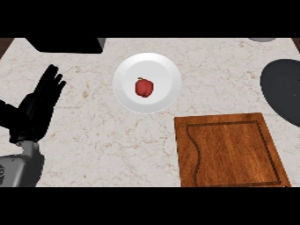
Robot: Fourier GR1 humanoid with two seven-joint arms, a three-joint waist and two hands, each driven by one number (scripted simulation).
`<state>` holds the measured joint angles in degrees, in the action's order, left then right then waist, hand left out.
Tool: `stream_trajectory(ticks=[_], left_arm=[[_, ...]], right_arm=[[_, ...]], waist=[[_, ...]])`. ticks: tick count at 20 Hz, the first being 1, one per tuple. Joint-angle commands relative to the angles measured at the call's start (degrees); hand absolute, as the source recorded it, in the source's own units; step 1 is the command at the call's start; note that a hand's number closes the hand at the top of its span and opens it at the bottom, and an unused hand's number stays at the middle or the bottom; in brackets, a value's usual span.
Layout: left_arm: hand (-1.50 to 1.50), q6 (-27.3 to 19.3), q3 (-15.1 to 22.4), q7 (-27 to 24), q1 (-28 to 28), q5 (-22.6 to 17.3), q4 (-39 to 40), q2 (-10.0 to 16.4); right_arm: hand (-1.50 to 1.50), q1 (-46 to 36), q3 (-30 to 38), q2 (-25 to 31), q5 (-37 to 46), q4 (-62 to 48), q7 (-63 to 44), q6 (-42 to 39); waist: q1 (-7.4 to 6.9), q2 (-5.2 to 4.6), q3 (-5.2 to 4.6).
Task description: Pick the tomato from the cutting board and place it in the pan
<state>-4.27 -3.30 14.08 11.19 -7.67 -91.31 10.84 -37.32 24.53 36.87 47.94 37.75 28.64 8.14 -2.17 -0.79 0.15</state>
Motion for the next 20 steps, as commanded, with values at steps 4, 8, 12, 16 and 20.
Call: stream_trajectory(ticks=[4, 8, 12, 16, 20], left_arm=[[0.0, 0.3, -0.2, -0.6, 0.9, 0.0, 0.3, -0.3], [0.0, -1.1, 1.7, 0.7, 1.9, 1.0, -0.1, -2.2], [0.0, 2.2, -0.7, -1.1, -1.2, -0.7, -0.4, 0.8], [0.0, 0.8, -1.2, 2.9, 1.4, -0.7, -1.2, 1.1], [0.0, -0.8, 0.3, -0.3, 0.4, 1.2, 0.1, -1.3]], right_arm=[[1.5, -5.4, 0.6, 2.5, 2.9, -18.2, 0.8, 3.7], [-1.5, -5.3, 3.0, 1.0, 1.0, -23.3, -3.0, 3.0], [-1.5, -6.3, 2.8, 3.3, 1.0, -26.4, 1.1, -1.1], [-1.5, -5.4, 8.2, 3.8, -4.8, -26.2, 8.8, -2.1], [-1.5, -6.6, 14.6, 7.0, -11.7, -27.3, 10.9, -8.8]], waist=[[-0.96, -0.44, 0.08], [-0.9, -0.53, 0.15], [-1.09, -0.37, 0.12], [-0.64, -0.33, 0.27], [0.32, -0.18, 0.21]])
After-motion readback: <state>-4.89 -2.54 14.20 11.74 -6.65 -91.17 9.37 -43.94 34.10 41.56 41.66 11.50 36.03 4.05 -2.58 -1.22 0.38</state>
